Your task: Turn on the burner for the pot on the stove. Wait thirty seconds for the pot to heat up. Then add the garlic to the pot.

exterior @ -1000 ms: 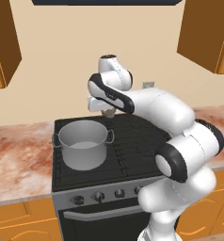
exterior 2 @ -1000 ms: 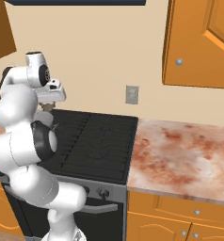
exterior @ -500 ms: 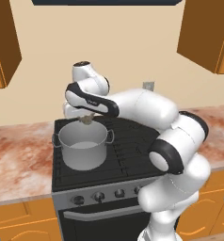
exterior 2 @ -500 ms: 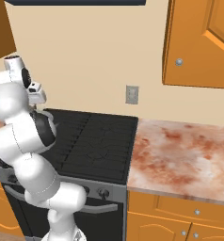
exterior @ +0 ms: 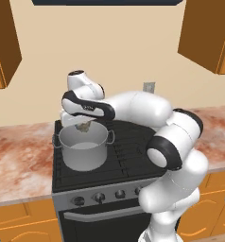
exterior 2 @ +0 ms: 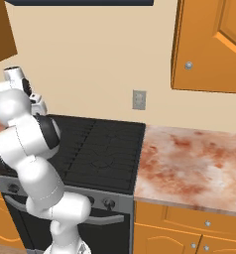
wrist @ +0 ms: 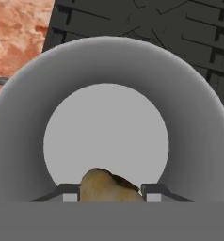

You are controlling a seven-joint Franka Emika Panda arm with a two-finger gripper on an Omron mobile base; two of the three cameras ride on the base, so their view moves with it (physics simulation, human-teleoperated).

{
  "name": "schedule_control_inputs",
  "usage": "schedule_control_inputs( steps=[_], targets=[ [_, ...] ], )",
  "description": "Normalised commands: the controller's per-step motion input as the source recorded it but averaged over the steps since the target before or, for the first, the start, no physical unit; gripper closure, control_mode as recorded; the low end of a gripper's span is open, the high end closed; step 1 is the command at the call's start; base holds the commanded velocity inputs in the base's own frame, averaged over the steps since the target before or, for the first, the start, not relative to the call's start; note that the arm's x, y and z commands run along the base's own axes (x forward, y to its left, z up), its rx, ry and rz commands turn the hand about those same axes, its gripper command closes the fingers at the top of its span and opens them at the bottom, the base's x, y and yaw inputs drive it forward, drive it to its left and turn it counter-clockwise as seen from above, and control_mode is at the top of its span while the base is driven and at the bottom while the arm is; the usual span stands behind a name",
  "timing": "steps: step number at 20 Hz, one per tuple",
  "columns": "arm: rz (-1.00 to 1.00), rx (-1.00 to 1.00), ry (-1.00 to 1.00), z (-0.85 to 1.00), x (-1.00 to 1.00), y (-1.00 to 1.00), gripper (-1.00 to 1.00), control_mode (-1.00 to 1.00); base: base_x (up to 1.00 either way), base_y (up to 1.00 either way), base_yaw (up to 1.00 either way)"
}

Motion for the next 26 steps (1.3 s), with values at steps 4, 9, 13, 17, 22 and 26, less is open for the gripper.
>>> schedule_control_inputs(
  steps=[4,9,13,17,22,26],
  targets=[
    [0.00,0.00,0.00,-0.53,0.00,0.00,1.00,-1.00,0.00,0.00,0.00],
    [0.00,0.00,0.00,-0.50,-0.01,0.00,1.00,-1.00,0.00,0.00,0.00],
    [0.00,0.00,0.00,-0.42,0.00,0.00,1.00,-1.00,0.00,0.00,0.00],
    [0.00,0.00,0.00,-0.24,0.00,0.01,1.00,-1.00,0.00,0.00,0.00],
    [0.00,0.00,-0.02,-0.04,0.01,0.02,-1.00,-1.00,0.00,0.00,0.00],
    [0.00,0.00,-0.03,0.00,0.00,0.00,-1.00,-1.00,0.00,0.00,0.00]
  ],
)
